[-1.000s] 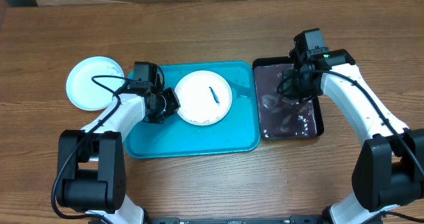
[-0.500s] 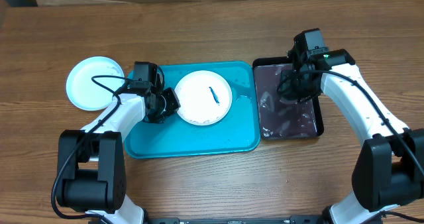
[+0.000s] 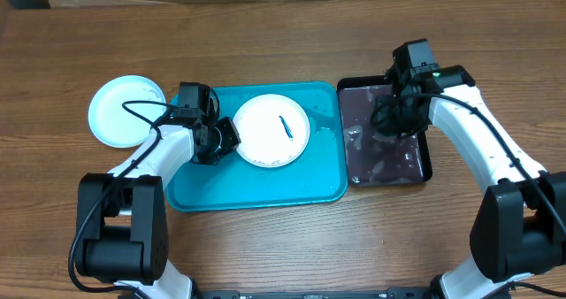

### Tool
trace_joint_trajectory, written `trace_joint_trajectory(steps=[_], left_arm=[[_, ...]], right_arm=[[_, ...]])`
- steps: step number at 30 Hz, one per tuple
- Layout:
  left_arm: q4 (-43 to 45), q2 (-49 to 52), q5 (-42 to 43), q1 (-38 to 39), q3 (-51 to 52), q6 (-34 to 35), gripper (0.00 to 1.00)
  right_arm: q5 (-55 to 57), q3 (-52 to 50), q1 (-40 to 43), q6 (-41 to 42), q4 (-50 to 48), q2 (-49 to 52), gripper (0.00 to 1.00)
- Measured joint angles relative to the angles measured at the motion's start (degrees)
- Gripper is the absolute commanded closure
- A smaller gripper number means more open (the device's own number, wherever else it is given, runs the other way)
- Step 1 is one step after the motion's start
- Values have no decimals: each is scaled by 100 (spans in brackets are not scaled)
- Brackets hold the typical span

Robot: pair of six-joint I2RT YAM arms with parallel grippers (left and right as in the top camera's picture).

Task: Clean dirty plates on tray and stack at the side
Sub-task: 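Keep rubbing the sponge across the black tray's water, then carry the sponge with the right gripper toward the white plate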

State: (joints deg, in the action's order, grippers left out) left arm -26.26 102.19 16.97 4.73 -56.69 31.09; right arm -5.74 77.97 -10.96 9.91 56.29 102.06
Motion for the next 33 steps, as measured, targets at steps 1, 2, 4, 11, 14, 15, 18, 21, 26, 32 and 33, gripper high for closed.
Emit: trace_joint_trajectory(steps=[1, 2, 4, 11, 14, 15, 18, 21, 26, 32, 33], left_arm=[[0, 0, 0, 0, 2, 0, 95], [0, 0, 0, 0, 2, 0, 96], [0, 0, 0, 0, 2, 0, 96], [0, 0, 0, 0, 2, 2, 96], [0, 0, 0, 0, 0, 0, 96], [0, 0, 0, 0, 2, 0, 96], [0, 0, 0, 0, 0, 0, 96], [0, 0, 0, 0, 2, 0, 96], [0, 0, 0, 0, 2, 0, 96], [-2, 0, 0, 0, 2, 0, 96], [0, 0, 0, 0, 0, 0, 96]], right_arm=[[-15, 0, 0, -59, 44, 0, 96], [0, 0, 0, -74, 103, 0, 96], [125, 0, 0, 111, 151, 0, 96], [195, 0, 9, 308, 142, 0, 96], [105, -4, 2, 358, 9, 0, 96], [98, -4, -4, 354, 15, 0, 96], [101, -9, -31, 354, 13, 0, 96], [98, -9, -39, 352, -11, 0, 96], [101, -9, -39, 297, -2, 0, 96], [101, 271, -39, 269, 352, 0, 96], [101, 389, -39, 271, 396, 0, 96]])
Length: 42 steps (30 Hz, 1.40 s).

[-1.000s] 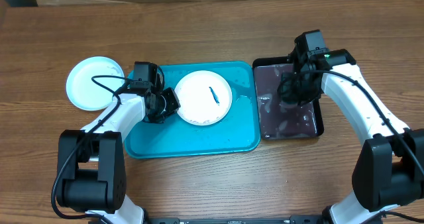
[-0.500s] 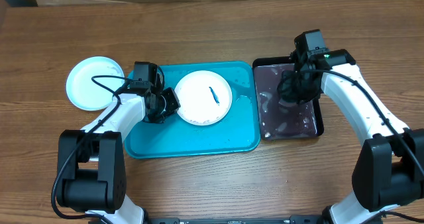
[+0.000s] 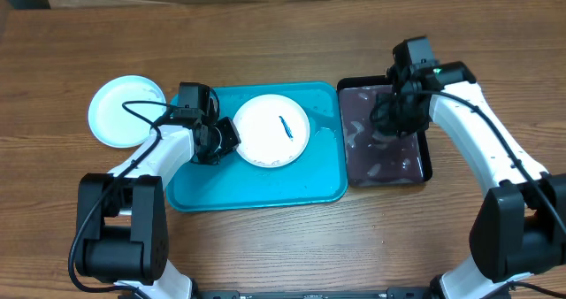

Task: Clean dirty plates on tray and stack at the side
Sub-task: 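Carry the sponge with the right gripper toward the white plate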

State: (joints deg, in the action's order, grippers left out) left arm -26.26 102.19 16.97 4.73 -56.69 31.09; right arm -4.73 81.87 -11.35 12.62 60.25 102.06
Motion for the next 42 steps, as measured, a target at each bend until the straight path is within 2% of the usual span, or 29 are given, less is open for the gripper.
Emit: trace_joint_trajectory(steps=[9, 18, 26, 33, 42], left_arm=[[0, 0, 0, 0, 2, 0, 96], [2, 0, 0, 0, 2, 0, 96], [0, 0, 0, 0, 2, 0, 96], [0, 0, 0, 0, 2, 0, 96], [0, 0, 0, 0, 2, 0, 96]], right_arm=[[-105, 741, -332, -151, 9, 0, 96], [-273, 745, -1836, -199, -1117, 2, 96], [841, 748, -2826, -210, -1467, 472, 96], [1550, 748, -2931, -216, -1679, 1115, 96], [1716, 750, -2927, -219, -1768, 1735, 96]])
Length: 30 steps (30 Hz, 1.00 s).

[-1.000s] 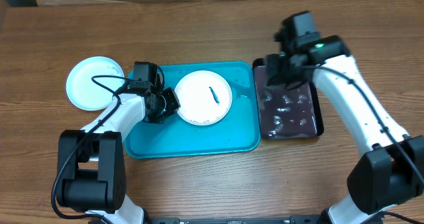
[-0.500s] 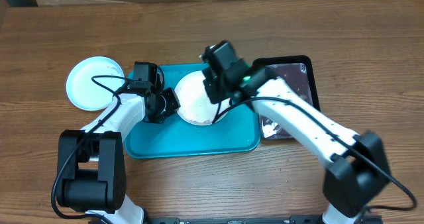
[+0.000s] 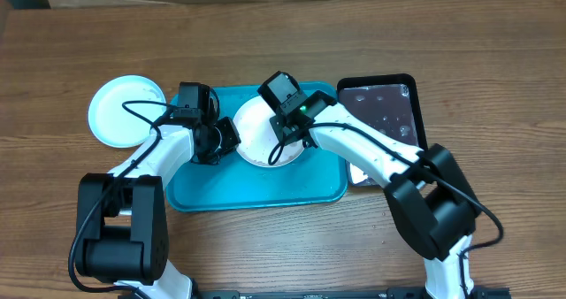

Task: Clean dirty plates on tray and stack at the side
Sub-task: 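Carry the sponge with the right gripper toward the white plate, then press the sponge onto the plate's right side, left gripper holding rim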

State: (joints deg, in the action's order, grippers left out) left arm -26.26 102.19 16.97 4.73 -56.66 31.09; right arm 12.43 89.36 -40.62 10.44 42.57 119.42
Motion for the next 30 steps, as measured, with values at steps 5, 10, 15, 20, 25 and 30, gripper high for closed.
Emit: trace_joint_trajectory(steps=[5, 10, 15, 20, 25, 30], left_arm=[[0, 0, 0, 0, 0, 0, 96], [0, 0, 0, 0, 0, -4, 96], [0, 0, 0, 0, -2, -17, 96], [0, 0, 0, 0, 0, -20, 96], [0, 0, 0, 0, 0, -20, 96], [-2, 0, 0, 0, 0, -20, 96]], right_arm=[[4, 0, 2, 2, -98, 199, 96], [61, 0, 4, 20, -111, 199, 80], [105, 0, 2, 0, -105, 199, 81], [109, 0, 2, 2, -109, 199, 80], [111, 0, 2, -22, -129, 199, 59], [133, 0, 2, -2, -160, 199, 56]])
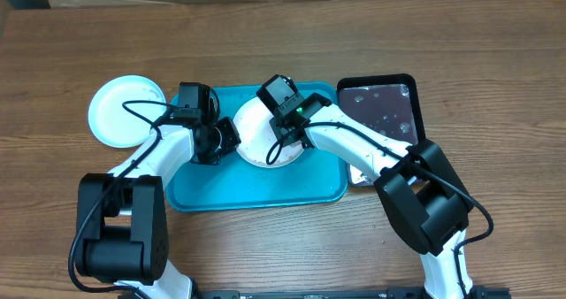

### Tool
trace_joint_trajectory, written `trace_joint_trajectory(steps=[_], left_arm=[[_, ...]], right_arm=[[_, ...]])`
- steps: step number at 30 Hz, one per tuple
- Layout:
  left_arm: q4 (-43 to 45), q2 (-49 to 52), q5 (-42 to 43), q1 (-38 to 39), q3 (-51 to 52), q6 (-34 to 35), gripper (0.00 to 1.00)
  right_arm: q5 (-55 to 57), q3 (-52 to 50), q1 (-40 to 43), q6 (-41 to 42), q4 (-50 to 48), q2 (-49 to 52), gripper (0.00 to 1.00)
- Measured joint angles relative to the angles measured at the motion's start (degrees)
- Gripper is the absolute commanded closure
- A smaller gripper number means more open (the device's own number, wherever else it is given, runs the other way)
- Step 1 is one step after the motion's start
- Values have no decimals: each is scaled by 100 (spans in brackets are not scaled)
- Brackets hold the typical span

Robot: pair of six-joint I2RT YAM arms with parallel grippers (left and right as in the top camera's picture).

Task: Clean dirty plates on tray and stack at the side
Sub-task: 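Press the sponge onto the plate's right side, left gripper holding rim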

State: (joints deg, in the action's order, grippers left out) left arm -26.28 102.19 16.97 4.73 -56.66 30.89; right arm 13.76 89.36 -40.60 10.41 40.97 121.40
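A white plate lies on the teal tray. My left gripper sits at the plate's left rim and looks shut on it. Low over the plate's right half is my right gripper, its body covering the fingertips, so neither its state nor anything it may hold shows. The part of the plate under it is hidden. A second white plate rests on the table left of the tray.
A black tub of dark, bubbly water stands right of the tray, touching its edge. My right arm stretches from the front right across the tray's right half. The wooden table runs all around.
My right gripper has shifted a little to the left over the plate on the tray, and its arm has swung slightly. The left gripper and both plates are where they were.
At the two oldest moments my right gripper was down in the black tub, while the left gripper stayed at the rim of the plate, which bore a blue mark. The right gripper then stood over the plate, covering the mark, and is still there.
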Motion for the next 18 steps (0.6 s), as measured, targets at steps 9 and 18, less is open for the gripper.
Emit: trace_joint_trajectory(steps=[9, 18], left_arm=[[0, 0, 0, 0, 0, 0, 96], [0, 0, 0, 0, 0, -2, 96]], right_arm=[[-4, 0, 0, 4, -2, 2, 68], [-11, 0, 0, 7, -24, 50, 73]])
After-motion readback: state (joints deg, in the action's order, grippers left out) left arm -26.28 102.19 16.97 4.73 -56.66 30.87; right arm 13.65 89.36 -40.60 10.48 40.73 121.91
